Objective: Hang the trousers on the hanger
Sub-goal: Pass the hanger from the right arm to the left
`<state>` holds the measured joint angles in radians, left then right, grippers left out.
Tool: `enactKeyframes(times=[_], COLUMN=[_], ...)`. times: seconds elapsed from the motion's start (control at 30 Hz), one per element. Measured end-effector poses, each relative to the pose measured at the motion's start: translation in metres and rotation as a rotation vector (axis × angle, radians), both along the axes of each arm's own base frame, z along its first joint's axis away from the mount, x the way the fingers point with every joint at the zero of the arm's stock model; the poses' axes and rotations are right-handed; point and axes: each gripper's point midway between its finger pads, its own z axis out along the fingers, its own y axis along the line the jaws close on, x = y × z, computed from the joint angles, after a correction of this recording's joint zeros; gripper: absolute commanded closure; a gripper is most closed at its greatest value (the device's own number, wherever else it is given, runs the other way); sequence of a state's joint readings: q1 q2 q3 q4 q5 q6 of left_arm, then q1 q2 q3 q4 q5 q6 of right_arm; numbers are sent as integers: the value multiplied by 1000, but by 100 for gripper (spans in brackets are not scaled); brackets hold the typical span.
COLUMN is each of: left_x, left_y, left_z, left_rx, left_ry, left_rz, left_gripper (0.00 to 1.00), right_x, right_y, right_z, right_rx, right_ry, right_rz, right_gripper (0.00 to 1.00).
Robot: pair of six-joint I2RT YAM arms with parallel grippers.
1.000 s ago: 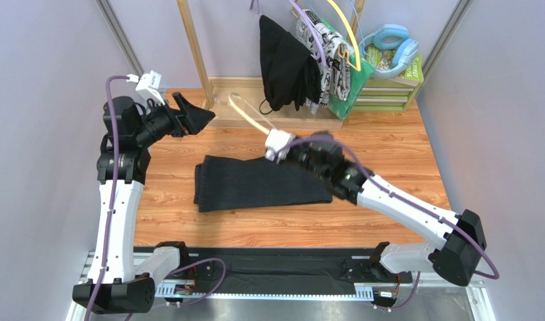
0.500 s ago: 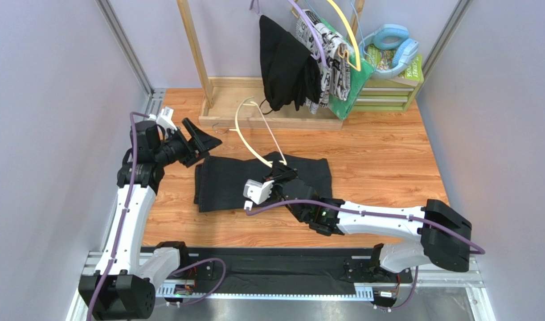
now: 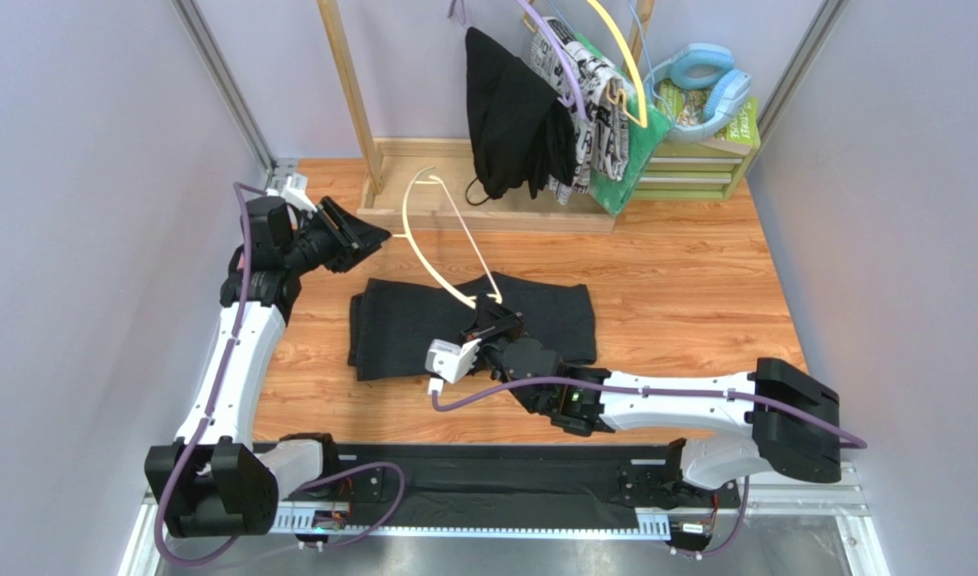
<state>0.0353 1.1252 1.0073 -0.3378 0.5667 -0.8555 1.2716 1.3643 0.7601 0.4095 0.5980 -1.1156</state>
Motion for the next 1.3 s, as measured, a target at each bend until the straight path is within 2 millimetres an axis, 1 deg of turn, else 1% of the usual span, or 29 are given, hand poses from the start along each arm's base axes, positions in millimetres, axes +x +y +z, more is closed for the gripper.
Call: enactKeyframes(times=[0.13,0.17,0.23,0.33,0.4,0.57,0.6,0.63,0.67,0.7,0.73,0.77,0.8,0.83,0.87,0.9,0.93,0.97,1.0,1.03,1.13,1.2,1.23,1.3], left_x=[4,5,7,9,10,13,13,13,13,13,13,12,11,10,9,8,8,7,6,6,0,-6,-12,-16], left_y=[1,1,2,2,2,2,2,2,2,2,0,-1,-2,-3,-3,-4,-2,-1,1,3,5,4,0,-2], left_z=[1,1,2,1,-1,-6,-6,-7,-7,-7,-4,-3,-4,-4,-5,-6,-6,-6,-6,-7,-9,-12,-14,-19], left_rx=[-13,-14,-17,-18,-20,-24,-24,-24,-25,-31,-47,-59,-74,-91,-102,-106,-104,-102,-97,-90,-76,-47,-47,-40], left_ry=[0,-2,-5,-8,-2,17,19,20,21,24,23,27,43,54,65,72,72,67,65,62,57,38,42,47], left_rz=[9,12,14,15,16,17,17,17,17,17,11,9,12,9,8,5,1,-6,-9,-12,-47,-90,-125,-152], left_gripper=[67,68,68,61,62,67,70,81,87,95,100,100,100,100,100,100,100,100,100,100,100,100,100,100], right_x=[1,1,1,1,1,-3,-3,-3,-3,-4,-6,-7,-8,-9,-10,-11,-11,-13,-13,-10,7,21,27,29], right_y=[0,0,0,-1,0,3,3,3,3,3,3,3,2,2,2,2,-1,-4,-9,-18,-55,-90,-111,-150], right_z=[2,3,5,5,5,7,7,7,7,8,4,1,-3,-5,-6,-7,-10,-12,-13,-16,-27,-41,-49,-60], right_rx=[13,17,22,24,22,25,25,25,26,29,22,18,13,8,5,1,-13,-20,-22,-31,-49,-76,-87,-91], right_ry=[-5,-7,-10,-11,-13,-20,-20,-22,-24,-28,-30,-32,-32,-32,-28,-23,-14,-1,10,28,125,218,266,334], right_rz=[-10,-12,-16,-18,-16,-4,-3,-2,-1,3,13,18,23,25,31,34,35,38,32,19,-64,-140,-180,-245], right_gripper=[100,100,100,100,100,100,100,100,100,100,100,94,67,53,33,25,19,2,0,0,0,0,0,0])
